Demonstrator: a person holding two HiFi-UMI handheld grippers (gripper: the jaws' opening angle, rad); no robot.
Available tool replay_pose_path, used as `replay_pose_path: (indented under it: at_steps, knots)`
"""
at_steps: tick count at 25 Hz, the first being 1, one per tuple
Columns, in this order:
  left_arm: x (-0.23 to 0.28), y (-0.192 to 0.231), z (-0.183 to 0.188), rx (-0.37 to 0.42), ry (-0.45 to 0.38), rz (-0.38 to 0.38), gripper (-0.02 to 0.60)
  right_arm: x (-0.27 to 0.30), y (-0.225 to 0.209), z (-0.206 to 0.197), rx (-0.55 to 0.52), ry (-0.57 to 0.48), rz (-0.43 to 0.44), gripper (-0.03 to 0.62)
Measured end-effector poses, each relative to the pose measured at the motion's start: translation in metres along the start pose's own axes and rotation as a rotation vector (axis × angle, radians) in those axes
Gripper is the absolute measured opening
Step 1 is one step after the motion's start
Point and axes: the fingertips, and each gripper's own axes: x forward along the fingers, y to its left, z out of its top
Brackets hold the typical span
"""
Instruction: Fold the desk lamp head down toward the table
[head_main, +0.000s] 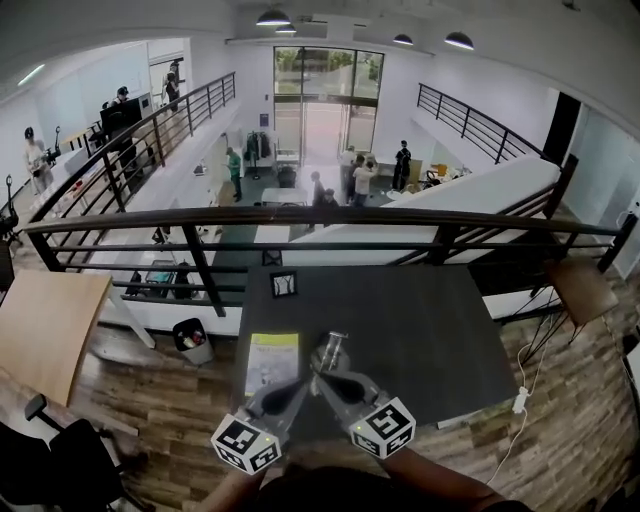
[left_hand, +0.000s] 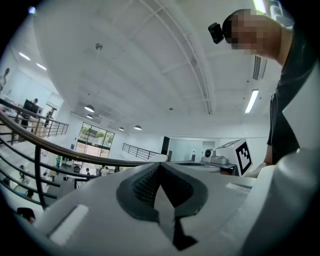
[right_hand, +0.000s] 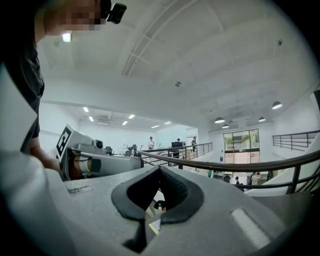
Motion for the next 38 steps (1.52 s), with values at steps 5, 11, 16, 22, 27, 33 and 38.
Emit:
replay_pose_path:
  at_steps: [5, 11, 16, 22, 27, 33, 38]
  knots:
    - [-0.001, -0.036, -0.015, 0.003, -0.012, 0.087, 0.002, -0.039, 0.006, -0.003, -0.013, -0.005, 0.087, 0.003]
    - [0.003, -0.103, -0.028, 0.008, -0.015, 0.156, 0.002, -0.109, 0.009, -0.003, 0.004, -0.016, 0.148, 0.003]
    - [-0.004, -0.146, -0.036, 0.019, -0.021, 0.21, 0.002, -0.152, 0.021, -0.008, 0.01, -0.02, 0.197, 0.002]
    - [-0.017, -0.185, -0.042, 0.031, -0.026, 0.247, 0.002, -0.185, 0.038, -0.011, 0.001, -0.037, 0.233, 0.002]
    - [-0.028, -0.202, -0.04, 0.022, -0.018, 0.266, 0.002, -0.199, 0.05, -0.005, -0.002, -0.056, 0.245, 0.002]
    - [-0.037, -0.207, -0.044, 0.025, -0.014, 0.289, 0.002, -0.204, 0.062, -0.005, -0.019, -0.066, 0.267, 0.002]
    - [-0.042, -0.212, -0.052, 0.028, -0.012, 0.287, 0.002, -0.207, 0.069, -0.004, -0.022, -0.07, 0.275, 0.002]
